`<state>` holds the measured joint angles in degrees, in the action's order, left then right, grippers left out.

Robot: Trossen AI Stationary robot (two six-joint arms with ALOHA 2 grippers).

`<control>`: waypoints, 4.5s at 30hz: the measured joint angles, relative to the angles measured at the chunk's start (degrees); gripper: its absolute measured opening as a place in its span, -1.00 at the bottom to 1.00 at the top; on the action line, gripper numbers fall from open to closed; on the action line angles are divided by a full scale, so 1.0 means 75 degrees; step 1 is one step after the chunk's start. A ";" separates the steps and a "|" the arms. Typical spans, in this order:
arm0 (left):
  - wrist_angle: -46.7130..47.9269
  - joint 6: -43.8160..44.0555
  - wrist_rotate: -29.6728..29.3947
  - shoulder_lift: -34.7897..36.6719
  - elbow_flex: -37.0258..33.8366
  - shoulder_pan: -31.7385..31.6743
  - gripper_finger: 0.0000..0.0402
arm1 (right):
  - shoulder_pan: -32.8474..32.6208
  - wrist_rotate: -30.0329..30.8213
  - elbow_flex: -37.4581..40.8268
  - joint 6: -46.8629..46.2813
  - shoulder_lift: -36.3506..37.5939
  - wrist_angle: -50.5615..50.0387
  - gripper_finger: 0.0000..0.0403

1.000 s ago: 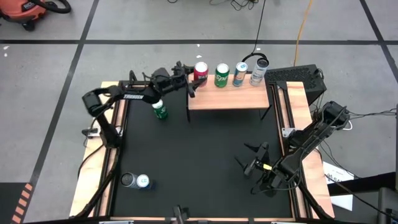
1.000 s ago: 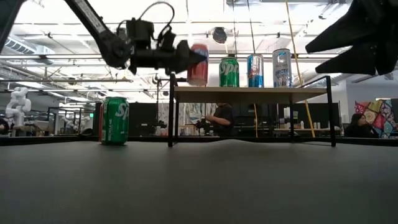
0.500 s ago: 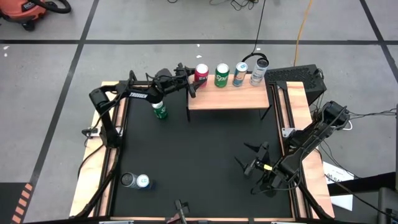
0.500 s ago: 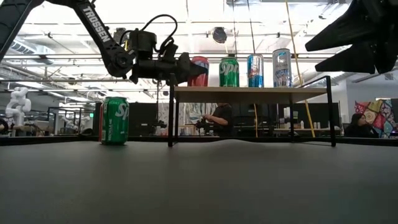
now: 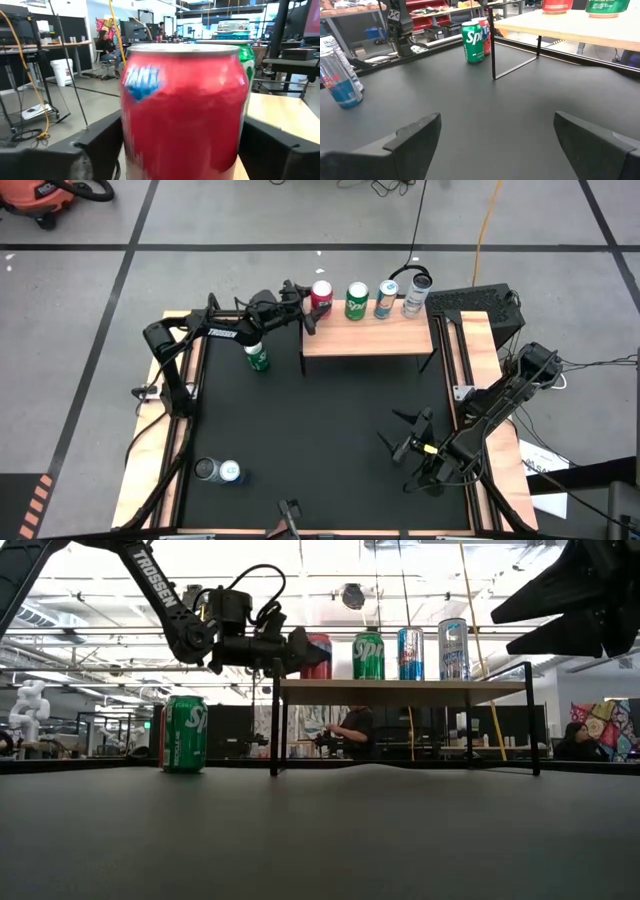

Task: Place canned beverage on shelf
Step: Put the bottom red soda can on the shelf, then put the green soda can on the shelf aligned with the other green soda can

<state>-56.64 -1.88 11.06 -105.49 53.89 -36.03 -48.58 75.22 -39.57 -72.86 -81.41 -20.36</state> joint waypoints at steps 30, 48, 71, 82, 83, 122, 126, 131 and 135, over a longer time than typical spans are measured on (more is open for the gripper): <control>0.6332 -0.1372 -0.1506 0.4112 0.0000 0.1141 0.93 | 0.0582 -0.0718 0.0003 0.1904 -0.0006 0.1185 0.86; 0.9100 0.0038 -0.3693 0.5596 -0.0792 0.2657 0.93 | 0.2662 -0.4532 0.0000 0.6937 -0.0006 0.5376 0.86; 1.2400 0.4688 -0.5870 0.5098 -0.1241 0.2900 0.93 | 0.3634 -0.6012 -0.0175 0.7670 -0.0006 0.5660 0.86; 1.2406 0.5212 -0.6071 0.3884 -0.1244 0.2753 0.87 | 0.3628 -0.6033 -0.0175 0.7633 -0.0006 0.5654 0.87; 1.2387 0.5212 -0.6089 0.3869 -0.1244 0.2744 0.82 | 0.3628 -0.6032 -0.0175 0.7630 -0.0006 0.5652 0.87; 1.0763 0.2770 -0.4602 0.4514 -0.1080 0.6652 0.50 | 0.3321 -0.6445 -0.0181 0.7127 0.0259 0.5671 0.86; 1.0790 0.2681 -0.4714 0.4517 -0.0627 0.7004 0.50 | 0.3099 -0.6443 -0.0181 0.6870 0.0854 0.4860 0.86; 1.0800 0.2051 -0.4743 0.4517 0.0208 0.6977 0.50 | 0.2850 -0.6446 -0.0184 0.6433 0.1695 0.3488 0.86; 1.0452 0.1231 -0.4739 0.4515 0.0869 0.6602 0.50 | 0.2709 -0.6422 -0.0184 0.5900 0.2170 0.2211 0.86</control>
<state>21.75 7.35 -24.49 -71.63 60.41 13.48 -28.26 27.06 -40.95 -28.61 -65.13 -3.78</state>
